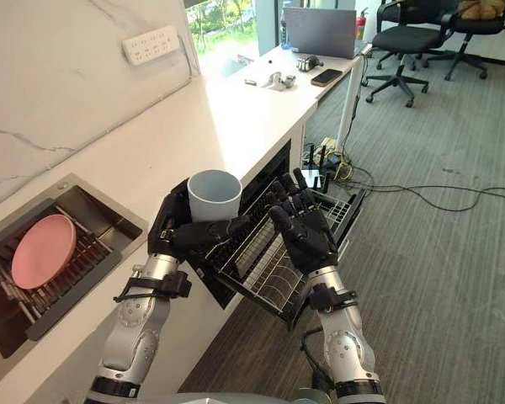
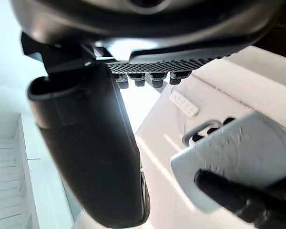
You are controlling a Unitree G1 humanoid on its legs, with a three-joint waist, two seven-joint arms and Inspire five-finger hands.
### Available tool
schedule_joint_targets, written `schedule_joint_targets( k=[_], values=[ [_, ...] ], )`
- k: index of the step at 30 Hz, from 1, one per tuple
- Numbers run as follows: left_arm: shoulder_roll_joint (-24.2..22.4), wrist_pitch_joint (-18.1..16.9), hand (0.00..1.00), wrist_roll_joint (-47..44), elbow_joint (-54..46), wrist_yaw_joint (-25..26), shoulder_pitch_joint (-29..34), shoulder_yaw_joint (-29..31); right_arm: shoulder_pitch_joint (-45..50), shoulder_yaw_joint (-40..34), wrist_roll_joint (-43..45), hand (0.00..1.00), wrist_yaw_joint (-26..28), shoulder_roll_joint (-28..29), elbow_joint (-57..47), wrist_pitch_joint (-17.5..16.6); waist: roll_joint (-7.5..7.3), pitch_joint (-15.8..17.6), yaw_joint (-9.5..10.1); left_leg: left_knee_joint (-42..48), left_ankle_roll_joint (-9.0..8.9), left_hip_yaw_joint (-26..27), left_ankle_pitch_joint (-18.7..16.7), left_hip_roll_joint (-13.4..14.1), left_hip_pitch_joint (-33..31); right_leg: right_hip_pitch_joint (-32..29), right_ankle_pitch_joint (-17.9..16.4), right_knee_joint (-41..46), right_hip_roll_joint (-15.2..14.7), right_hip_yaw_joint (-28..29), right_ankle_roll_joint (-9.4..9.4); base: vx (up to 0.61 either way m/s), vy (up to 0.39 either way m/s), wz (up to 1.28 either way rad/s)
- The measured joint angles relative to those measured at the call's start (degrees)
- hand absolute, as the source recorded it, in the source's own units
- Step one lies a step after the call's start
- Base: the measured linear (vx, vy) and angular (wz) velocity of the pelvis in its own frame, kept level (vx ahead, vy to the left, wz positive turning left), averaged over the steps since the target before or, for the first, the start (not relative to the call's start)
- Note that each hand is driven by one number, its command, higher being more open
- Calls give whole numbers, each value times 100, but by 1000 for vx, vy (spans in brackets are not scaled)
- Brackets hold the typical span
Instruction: Walk over to the sink, pick up the cup, carry it to the dishwasher, place the cup inside the dishwasher, then close the dishwasher door
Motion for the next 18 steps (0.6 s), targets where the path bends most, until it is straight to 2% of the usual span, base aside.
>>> schedule_joint_targets(
  k=[3, 10, 14, 18],
  values=[
    [6, 121, 0, 15, 95, 64, -14, 9, 0, 208, -30, 100, 105, -74, -39, 79, -49, -28, 16, 1, -32, 1, -23, 40, -1, -38, 11, 2, 56, 3, -13, 4, -29, -10],
    [8, 173, 0, 244, 200, 104, -84, 18, -2, 512, -846, 100, -5, -320, -52, 78, -162, -107, 35, 4, -42, -7, -56, 67, -26, -68, 78, 32, 91, -96, -49, -10, -17, -5],
    [55, 173, 0, 465, 200, 153, -124, 10, -83, 735, -1567, 100, -539, -417, -93, 66, -245, -161, 38, 106, -33, -2, -108, 75, -65, -82, 115, 32, 86, -194, -74, -55, -12, -4],
    [95, 173, 0, 681, 200, 355, -146, -40, -176, 887, -2112, 100, -1100, -424, -120, 66, -246, -167, 62, 186, 11, -26, -159, 85, -91, -83, 125, 31, 87, -192, -88, -61, -17, -2]
  ],
)
